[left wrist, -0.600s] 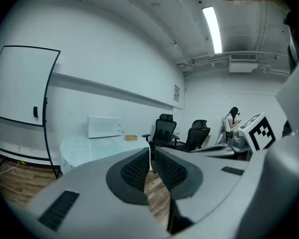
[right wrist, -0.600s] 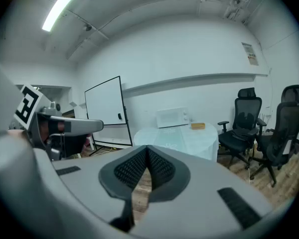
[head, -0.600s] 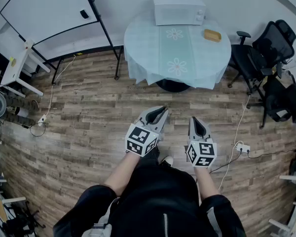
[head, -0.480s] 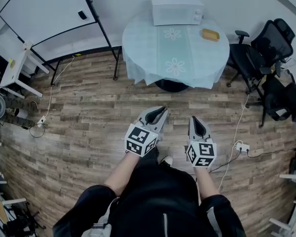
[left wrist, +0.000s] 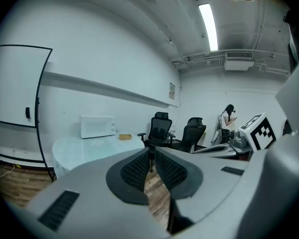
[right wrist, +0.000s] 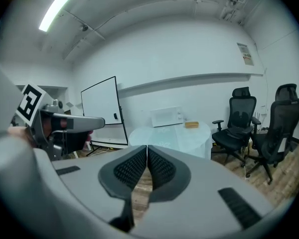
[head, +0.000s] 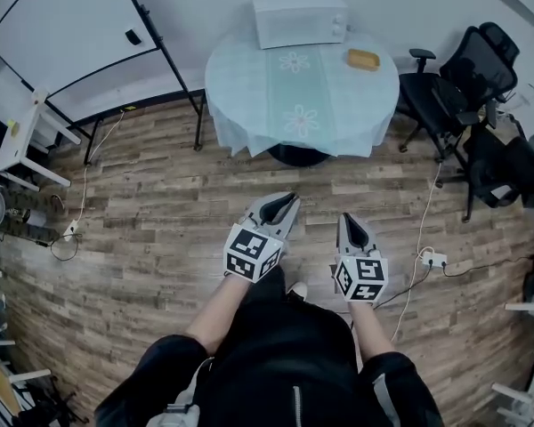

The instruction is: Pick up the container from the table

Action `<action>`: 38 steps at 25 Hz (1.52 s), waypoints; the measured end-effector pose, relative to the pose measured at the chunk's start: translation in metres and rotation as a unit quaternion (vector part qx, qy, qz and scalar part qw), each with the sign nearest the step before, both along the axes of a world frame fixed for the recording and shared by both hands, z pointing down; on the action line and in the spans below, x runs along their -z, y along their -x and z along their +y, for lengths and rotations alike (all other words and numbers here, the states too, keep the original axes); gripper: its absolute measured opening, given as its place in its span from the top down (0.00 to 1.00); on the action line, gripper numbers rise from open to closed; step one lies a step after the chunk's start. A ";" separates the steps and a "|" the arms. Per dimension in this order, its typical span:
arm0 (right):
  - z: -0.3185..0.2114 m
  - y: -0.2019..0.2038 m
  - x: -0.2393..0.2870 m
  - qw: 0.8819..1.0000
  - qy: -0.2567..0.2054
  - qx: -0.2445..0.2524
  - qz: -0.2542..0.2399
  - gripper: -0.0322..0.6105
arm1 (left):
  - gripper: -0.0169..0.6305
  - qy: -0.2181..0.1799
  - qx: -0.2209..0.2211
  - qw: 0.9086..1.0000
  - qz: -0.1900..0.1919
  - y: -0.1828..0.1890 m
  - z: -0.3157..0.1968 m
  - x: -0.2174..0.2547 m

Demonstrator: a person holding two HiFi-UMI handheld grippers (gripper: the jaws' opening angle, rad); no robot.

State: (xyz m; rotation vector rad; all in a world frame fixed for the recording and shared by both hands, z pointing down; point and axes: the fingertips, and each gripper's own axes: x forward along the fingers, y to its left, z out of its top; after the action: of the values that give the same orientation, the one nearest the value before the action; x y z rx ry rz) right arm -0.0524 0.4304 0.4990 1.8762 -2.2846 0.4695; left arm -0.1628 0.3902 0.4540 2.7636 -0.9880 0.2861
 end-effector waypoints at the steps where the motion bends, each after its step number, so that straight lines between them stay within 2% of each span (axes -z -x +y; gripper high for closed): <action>1: 0.000 -0.002 -0.002 1.000 0.003 0.000 -0.003 0.91 | 0.90 0.000 -0.002 1.000 -0.001 -0.003 0.000 0.000; 11: -0.034 -0.018 -0.004 1.000 0.001 -0.010 -0.011 0.91 | 0.90 0.001 -0.019 1.000 0.002 -0.026 -0.035 -0.006; 22: -0.142 -0.045 -0.008 1.000 0.012 -0.017 -0.001 0.91 | 0.93 0.013 -0.030 0.999 0.012 -0.056 -0.146 -0.015; 30: -0.224 -0.053 -0.003 0.999 0.015 -0.036 -0.001 0.91 | 0.94 0.022 -0.044 0.999 0.016 -0.062 -0.229 -0.017; 38: -0.272 -0.056 -0.009 0.998 0.021 -0.053 -0.001 0.91 | 0.94 0.029 -0.062 0.998 0.014 -0.068 -0.281 -0.025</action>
State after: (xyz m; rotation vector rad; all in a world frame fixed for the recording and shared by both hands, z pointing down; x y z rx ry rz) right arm 0.0041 0.1584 0.5080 1.9840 -2.1670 0.5287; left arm -0.0946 0.1090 0.4792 2.7733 -0.7894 0.2882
